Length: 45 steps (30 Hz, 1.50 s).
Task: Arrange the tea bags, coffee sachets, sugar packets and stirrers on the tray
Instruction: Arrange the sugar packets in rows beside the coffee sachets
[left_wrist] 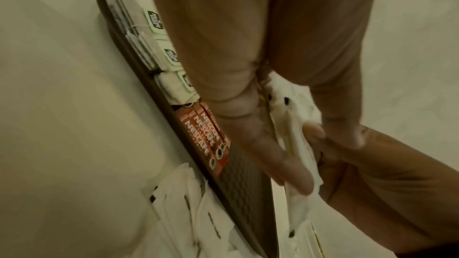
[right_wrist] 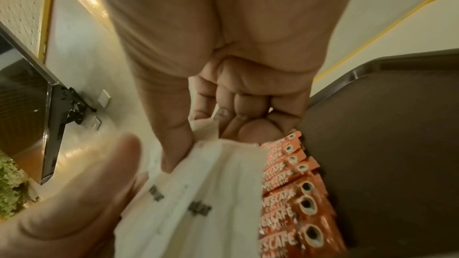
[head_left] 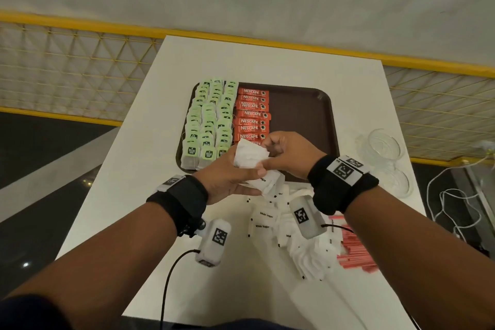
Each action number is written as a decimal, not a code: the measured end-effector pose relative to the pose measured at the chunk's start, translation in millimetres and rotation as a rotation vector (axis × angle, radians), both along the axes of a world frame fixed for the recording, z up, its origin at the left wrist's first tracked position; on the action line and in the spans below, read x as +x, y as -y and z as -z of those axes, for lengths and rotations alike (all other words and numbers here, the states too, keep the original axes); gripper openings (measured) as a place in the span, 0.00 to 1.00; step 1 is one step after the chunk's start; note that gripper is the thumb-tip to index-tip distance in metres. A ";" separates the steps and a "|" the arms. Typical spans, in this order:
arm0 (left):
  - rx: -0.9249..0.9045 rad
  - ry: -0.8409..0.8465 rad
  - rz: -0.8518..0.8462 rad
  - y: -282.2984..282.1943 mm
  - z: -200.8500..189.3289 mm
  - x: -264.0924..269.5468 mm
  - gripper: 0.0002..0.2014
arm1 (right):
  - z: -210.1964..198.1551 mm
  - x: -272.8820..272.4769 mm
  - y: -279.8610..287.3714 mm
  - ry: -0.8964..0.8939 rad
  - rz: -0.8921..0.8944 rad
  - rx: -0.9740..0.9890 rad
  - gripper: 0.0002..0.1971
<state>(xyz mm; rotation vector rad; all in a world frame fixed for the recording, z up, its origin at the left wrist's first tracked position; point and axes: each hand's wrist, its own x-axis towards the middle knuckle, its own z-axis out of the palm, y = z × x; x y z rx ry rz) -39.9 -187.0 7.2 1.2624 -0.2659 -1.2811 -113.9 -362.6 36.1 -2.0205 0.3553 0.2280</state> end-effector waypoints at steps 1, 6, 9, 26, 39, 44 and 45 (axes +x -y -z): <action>-0.015 -0.005 -0.022 2.1 0.3 4.8 0.28 | -1.1 6.1 1.1 0.004 0.013 -0.009 0.16; -0.083 -0.049 -0.119 13.0 3.6 33.0 0.27 | -1.9 31.0 7.2 0.084 0.158 0.023 0.15; -0.089 -0.070 -0.205 21.0 6.4 53.7 0.28 | -2.6 38.4 13.3 0.133 0.306 0.052 0.14; -0.167 -0.024 -0.324 69.0 15.8 141.9 0.22 | 33.5 86.8 45.0 0.103 0.529 0.505 0.06; -0.088 -0.002 -0.396 89.0 34.4 191.7 0.24 | 80.3 143.9 142.1 -0.063 0.733 0.078 0.05; -0.094 -0.019 -0.369 91.3 40.3 192.2 0.17 | 89.4 158.1 146.9 -0.139 0.711 -0.124 0.07; -0.094 -0.019 -0.365 91.7 41.4 192.2 0.18 | 92.3 159.9 148.2 -0.155 0.701 -0.171 0.07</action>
